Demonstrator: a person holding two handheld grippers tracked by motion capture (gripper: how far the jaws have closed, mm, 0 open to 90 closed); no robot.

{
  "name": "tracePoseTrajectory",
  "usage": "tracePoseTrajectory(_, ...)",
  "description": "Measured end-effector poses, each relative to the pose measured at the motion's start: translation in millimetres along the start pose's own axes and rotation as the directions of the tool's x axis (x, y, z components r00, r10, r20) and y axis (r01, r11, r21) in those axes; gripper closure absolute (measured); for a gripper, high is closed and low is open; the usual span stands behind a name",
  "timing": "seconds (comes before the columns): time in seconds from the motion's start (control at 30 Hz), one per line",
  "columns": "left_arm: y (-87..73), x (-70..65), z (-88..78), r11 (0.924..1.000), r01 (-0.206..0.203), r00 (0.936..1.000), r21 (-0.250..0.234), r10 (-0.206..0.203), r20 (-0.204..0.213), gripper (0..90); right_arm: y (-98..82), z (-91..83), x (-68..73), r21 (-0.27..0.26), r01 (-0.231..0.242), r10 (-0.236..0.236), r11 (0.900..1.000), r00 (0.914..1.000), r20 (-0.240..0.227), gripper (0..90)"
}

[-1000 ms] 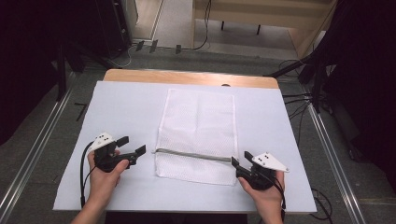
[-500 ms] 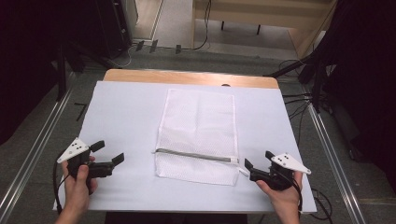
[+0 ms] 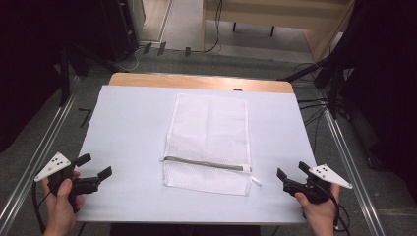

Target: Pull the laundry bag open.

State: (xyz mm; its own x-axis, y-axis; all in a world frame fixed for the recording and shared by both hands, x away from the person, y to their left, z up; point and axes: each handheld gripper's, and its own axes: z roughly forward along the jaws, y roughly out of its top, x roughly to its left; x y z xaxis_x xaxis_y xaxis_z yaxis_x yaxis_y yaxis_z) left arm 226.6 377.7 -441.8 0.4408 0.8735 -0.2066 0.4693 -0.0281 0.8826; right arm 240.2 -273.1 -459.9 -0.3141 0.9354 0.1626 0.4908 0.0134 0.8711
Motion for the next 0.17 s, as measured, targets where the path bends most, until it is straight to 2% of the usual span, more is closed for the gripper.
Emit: tracePoseTrajectory(0.17, -1.7, 0.0, 3.3, 0.9995, -0.013, 0.9999, 0.028, 0.013, -0.008, 0.0, -0.8, 2.3, 0.7, 0.008, 0.0, 0.0, 1.0, 1.0, 0.001, 13.7)
